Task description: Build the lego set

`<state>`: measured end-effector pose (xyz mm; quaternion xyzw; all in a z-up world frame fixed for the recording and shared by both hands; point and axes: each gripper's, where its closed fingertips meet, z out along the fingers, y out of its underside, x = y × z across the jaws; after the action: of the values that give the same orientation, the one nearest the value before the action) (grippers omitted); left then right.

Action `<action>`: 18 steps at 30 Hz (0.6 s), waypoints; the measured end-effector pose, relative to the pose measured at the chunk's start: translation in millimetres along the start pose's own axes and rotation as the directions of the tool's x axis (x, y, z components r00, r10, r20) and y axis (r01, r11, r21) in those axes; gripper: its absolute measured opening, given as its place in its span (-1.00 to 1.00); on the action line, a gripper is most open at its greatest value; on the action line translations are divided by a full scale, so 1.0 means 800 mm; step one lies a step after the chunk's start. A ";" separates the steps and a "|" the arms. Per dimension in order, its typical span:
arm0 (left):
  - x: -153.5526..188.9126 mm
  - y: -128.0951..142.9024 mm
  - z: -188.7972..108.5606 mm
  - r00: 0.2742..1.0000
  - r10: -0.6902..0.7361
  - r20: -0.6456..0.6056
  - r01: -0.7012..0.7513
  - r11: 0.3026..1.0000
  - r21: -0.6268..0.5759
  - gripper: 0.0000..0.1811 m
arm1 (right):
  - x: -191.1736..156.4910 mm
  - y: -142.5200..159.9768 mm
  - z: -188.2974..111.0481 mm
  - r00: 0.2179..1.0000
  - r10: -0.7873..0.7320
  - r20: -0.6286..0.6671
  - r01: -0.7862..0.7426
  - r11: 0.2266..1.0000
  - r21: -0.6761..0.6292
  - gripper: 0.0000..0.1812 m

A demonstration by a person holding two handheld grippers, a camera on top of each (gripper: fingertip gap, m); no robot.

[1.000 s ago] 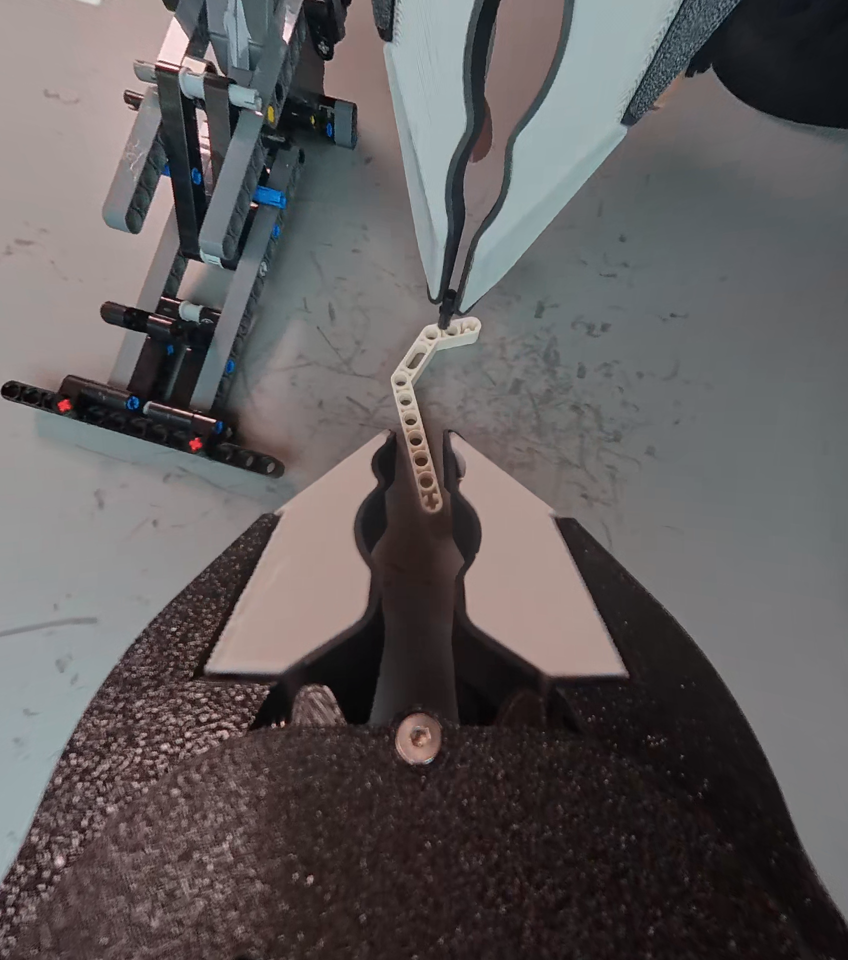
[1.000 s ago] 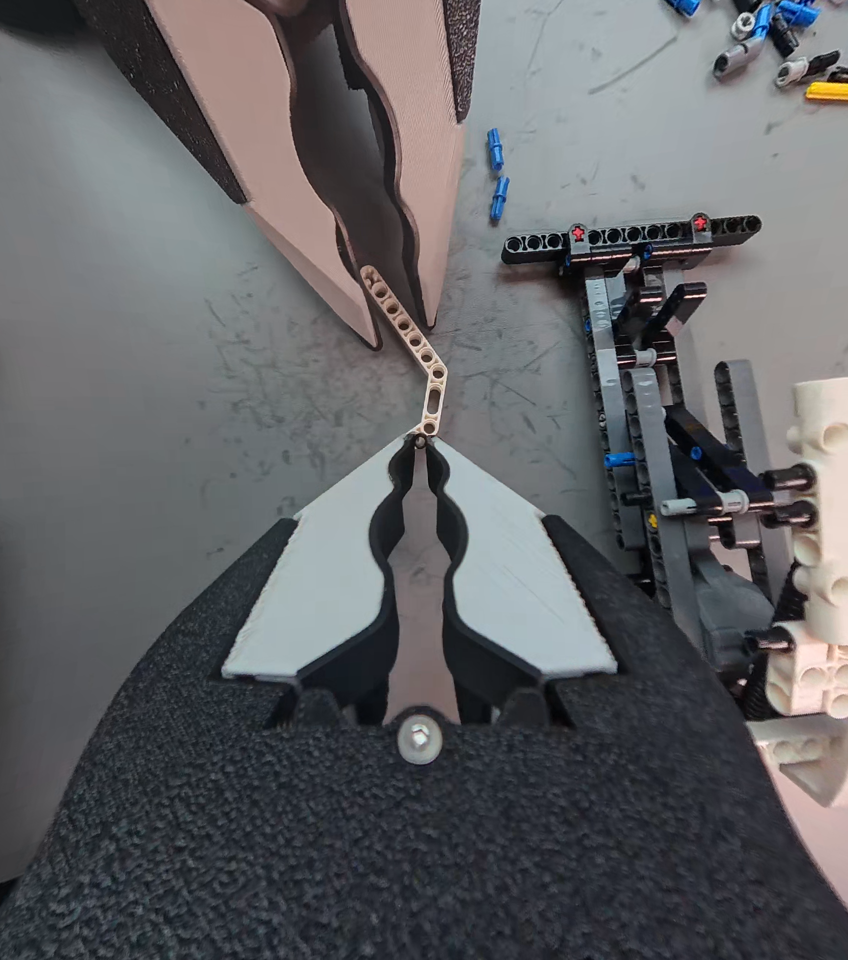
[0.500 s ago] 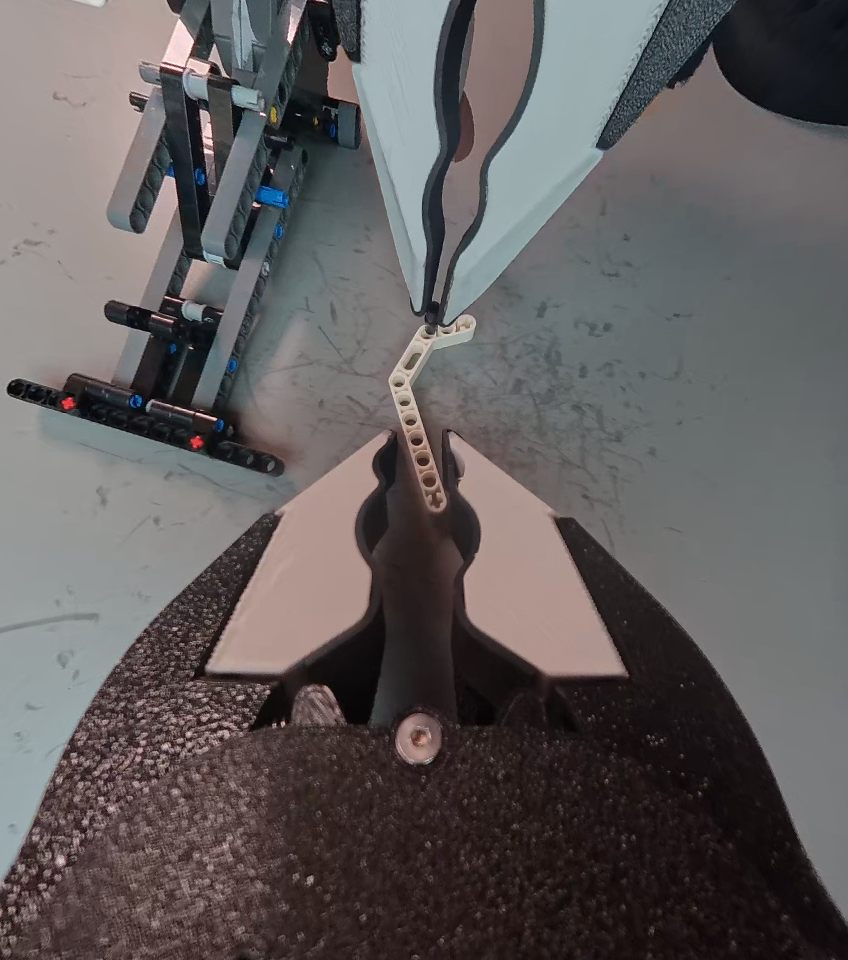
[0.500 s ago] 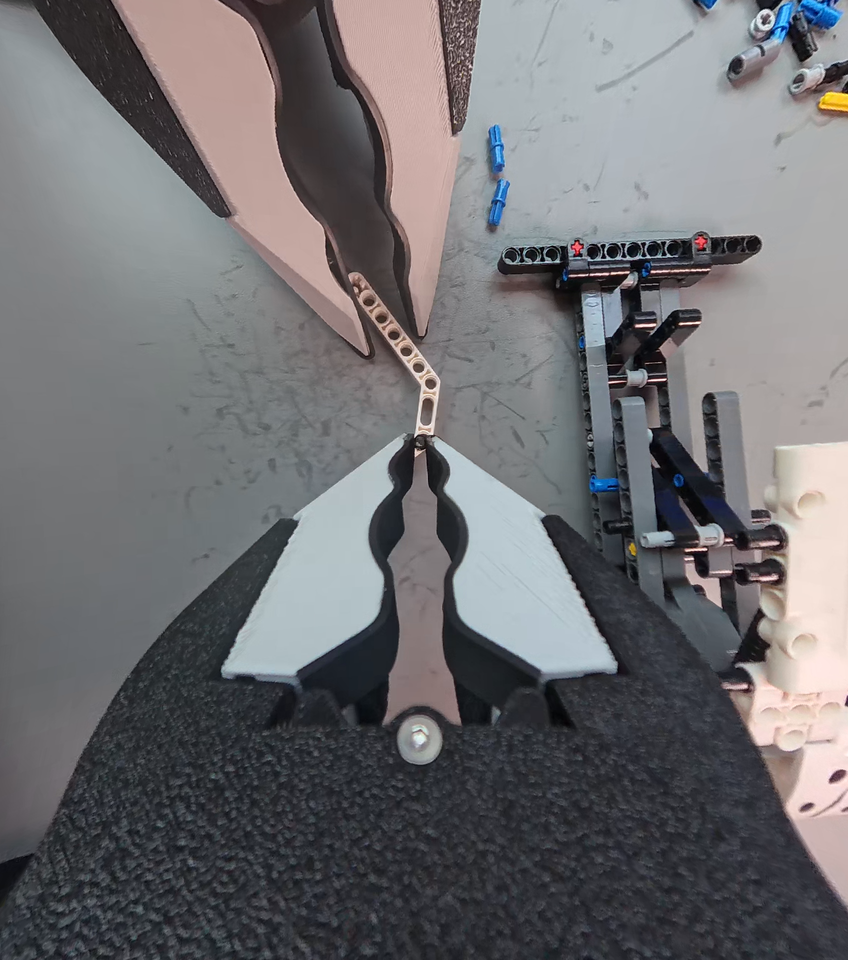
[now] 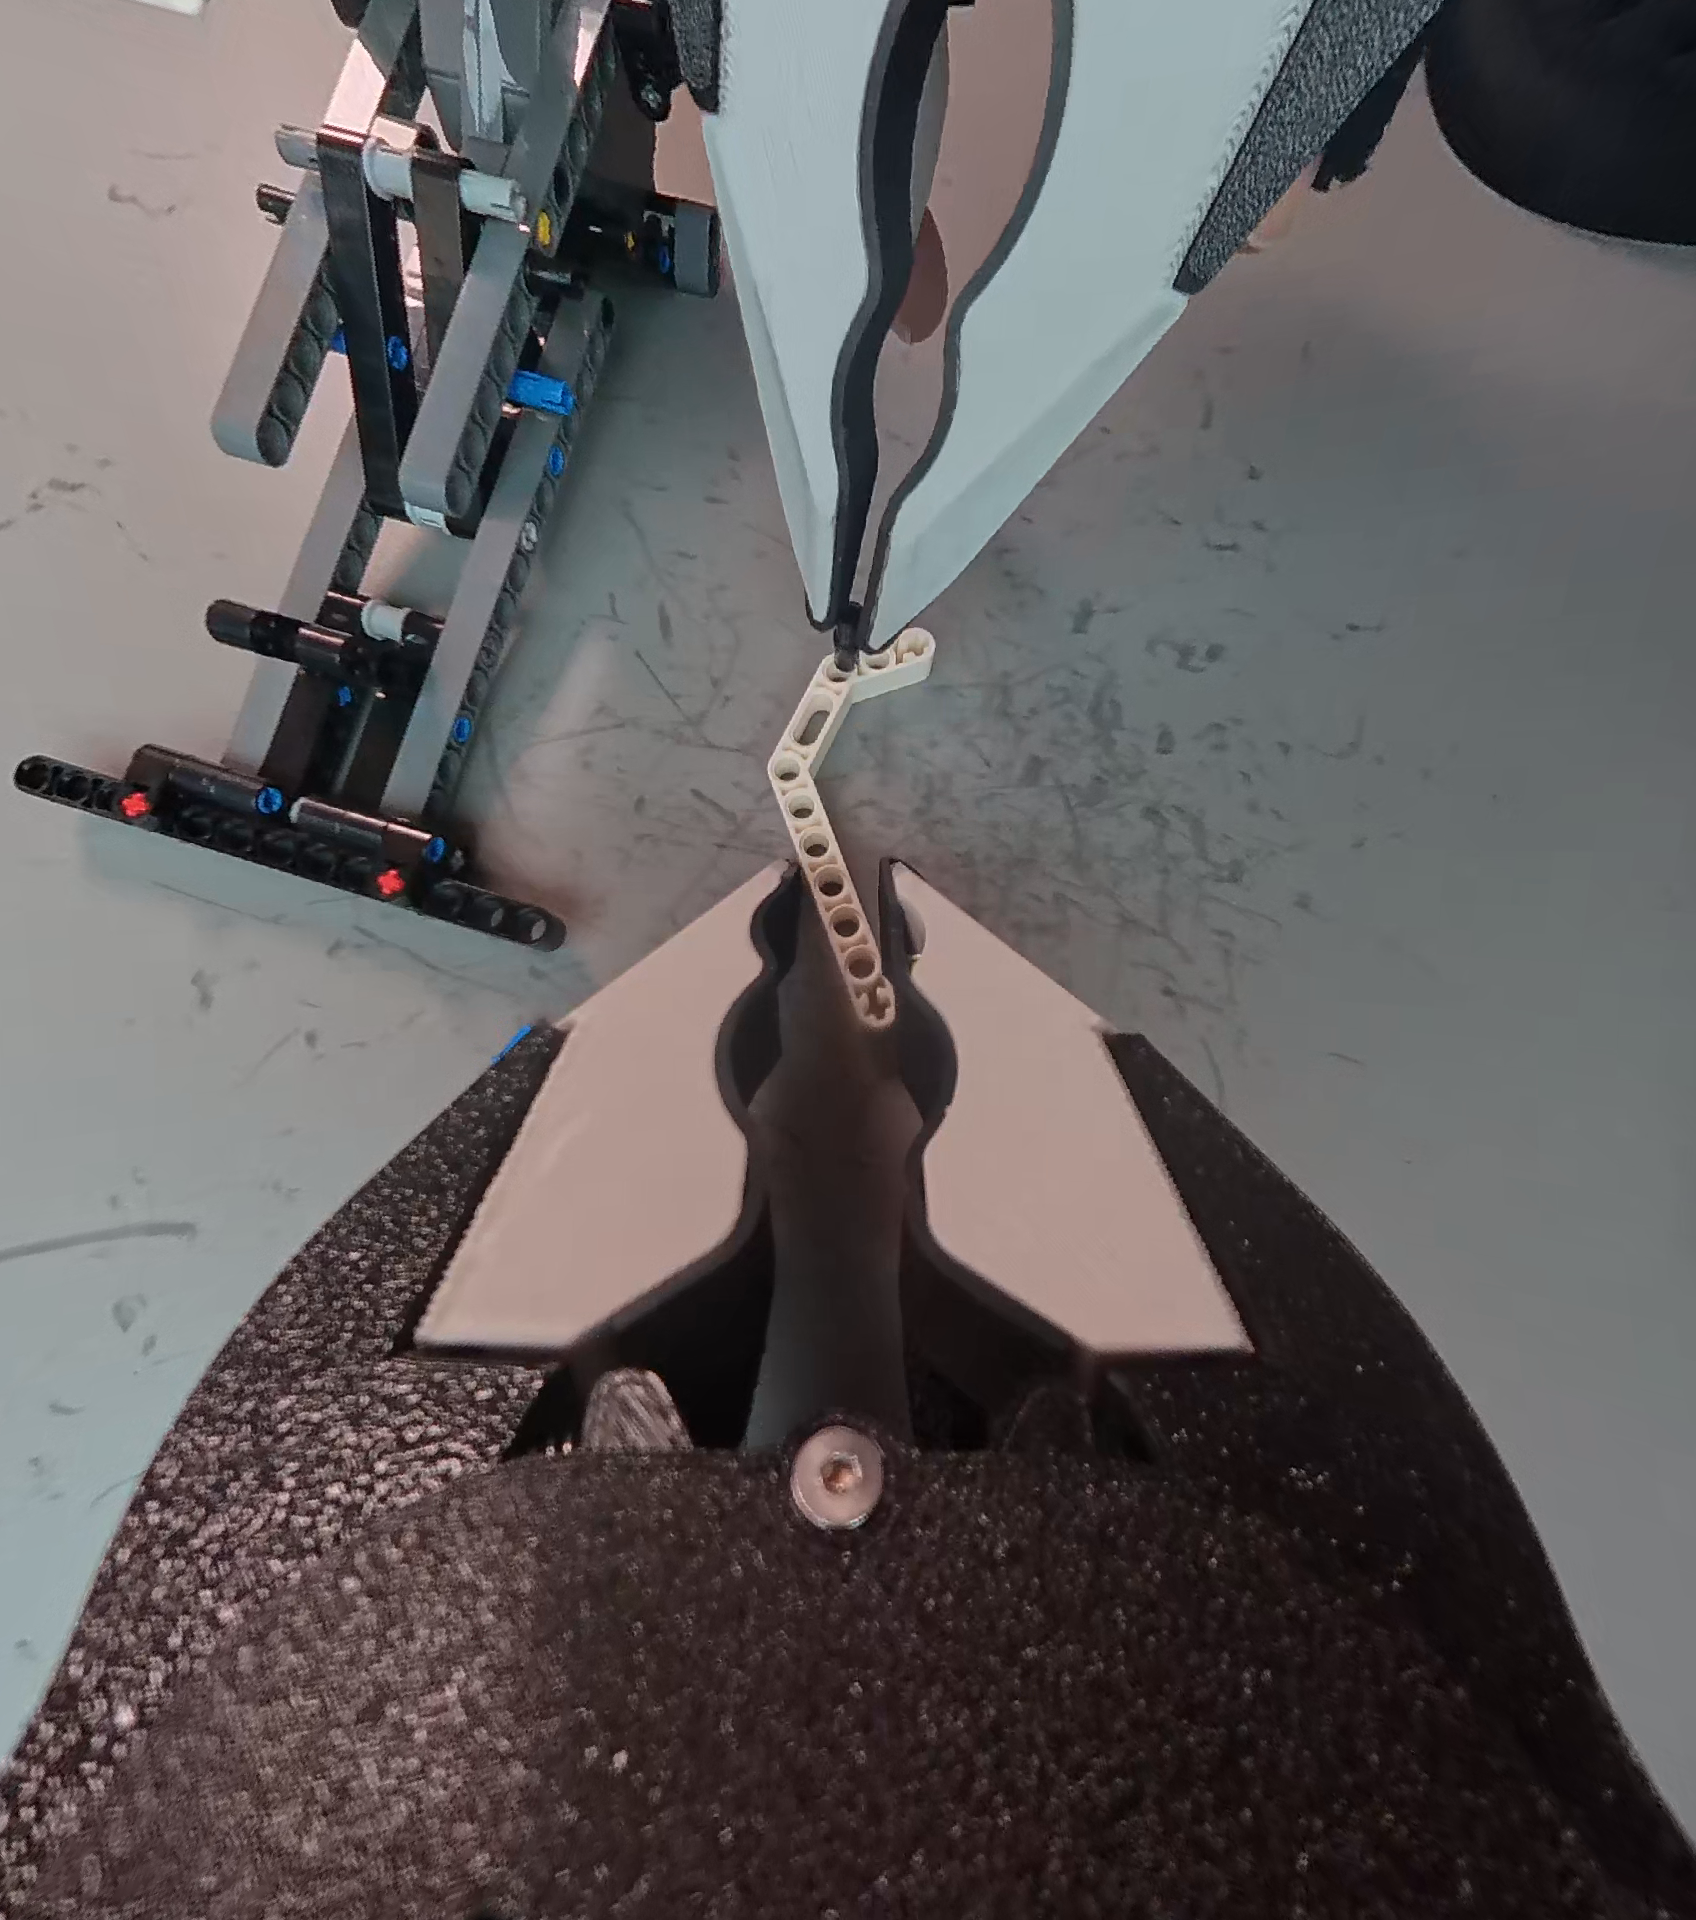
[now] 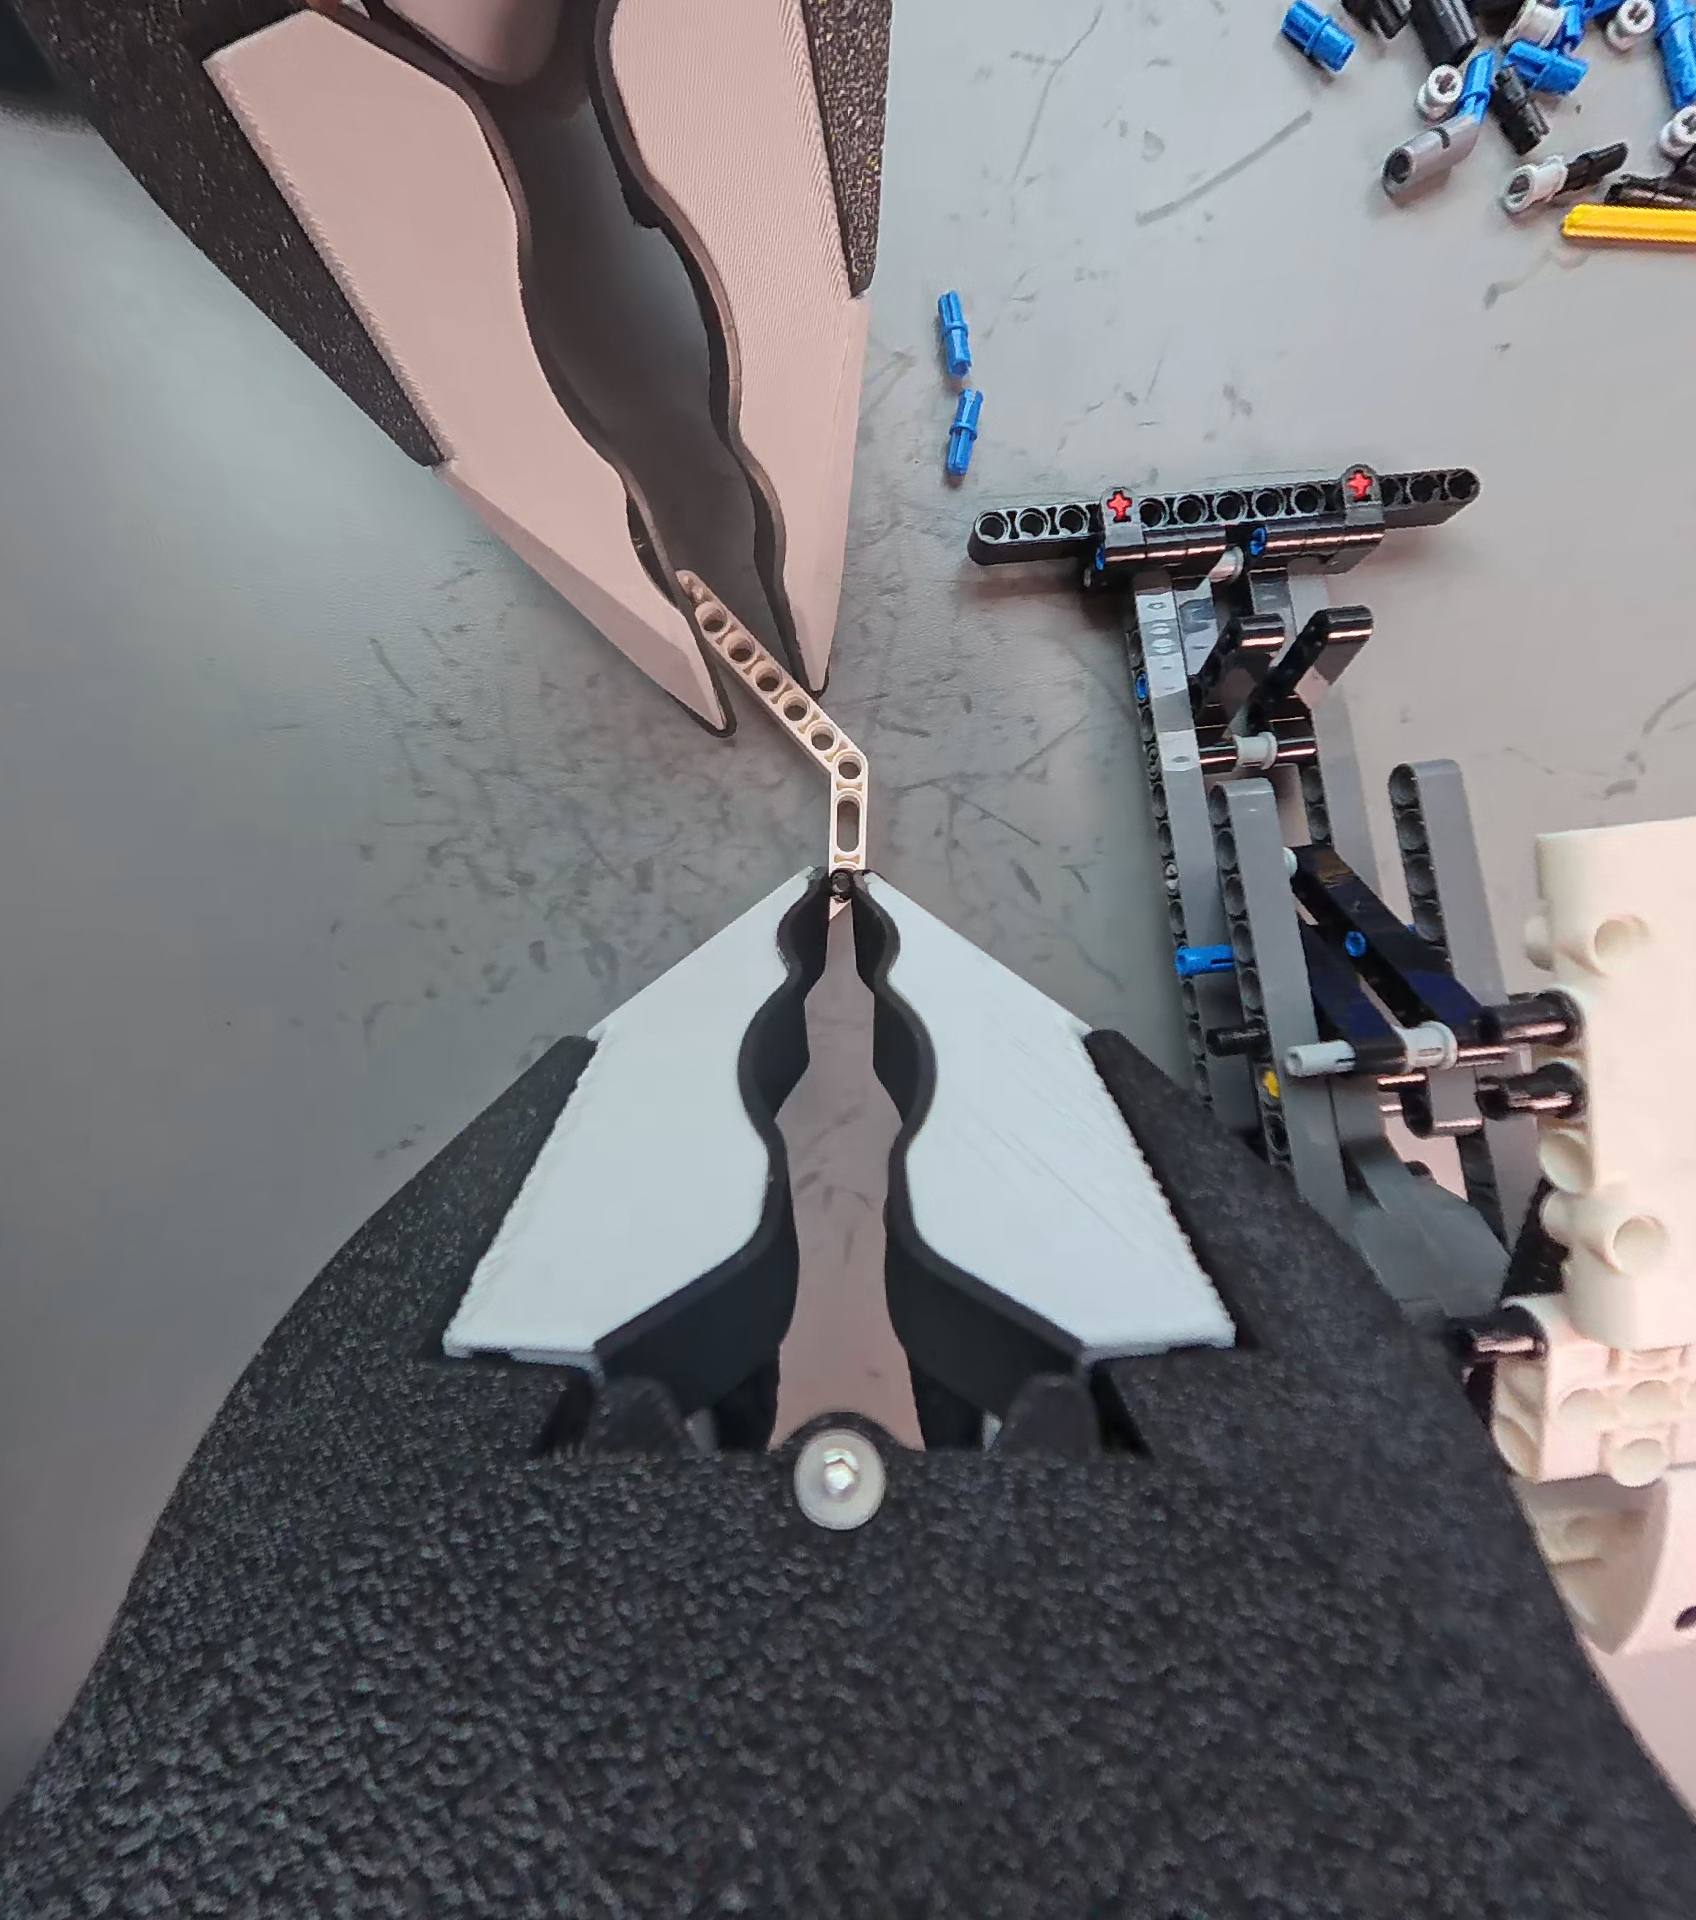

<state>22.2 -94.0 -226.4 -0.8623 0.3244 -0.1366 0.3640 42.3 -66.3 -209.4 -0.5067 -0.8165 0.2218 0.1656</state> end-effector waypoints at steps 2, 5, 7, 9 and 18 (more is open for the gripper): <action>0.000 0.000 0.000 1.000 0.001 0.001 -0.001 1.000 0.000 -0.83 | -0.001 0.000 0.000 1.000 -0.010 -0.006 0.010 1.000 0.001 -0.96; 0.000 0.000 0.000 1.000 0.003 0.002 -0.003 1.000 0.001 -0.84 | -0.001 0.000 0.000 1.000 -0.003 -0.003 0.003 1.000 0.009 -0.96; 0.000 0.000 0.000 1.000 0.004 0.003 -0.004 1.000 0.001 -0.84 | -0.001 -0.001 0.000 1.000 -0.002 -0.005 0.002 1.000 0.015 -0.96; 0.001 0.000 0.000 1.000 0.006 0.004 -0.006 1.000 0.001 -0.84 | 0.000 -0.002 0.000 1.000 -0.002 -0.013 0.002 1.000 0.027 -0.96; 0.001 0.000 0.000 1.000 0.004 0.005 -0.004 1.000 0.001 -0.87 | -0.004 0.002 -0.001 0.999 0.039 0.017 -0.039 0.998 0.049 -0.96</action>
<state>23.0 -94.5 -226.5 -0.8617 0.3252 -0.1337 0.3657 45.0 -68.3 -209.2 -0.5165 -0.8020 0.2491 0.1671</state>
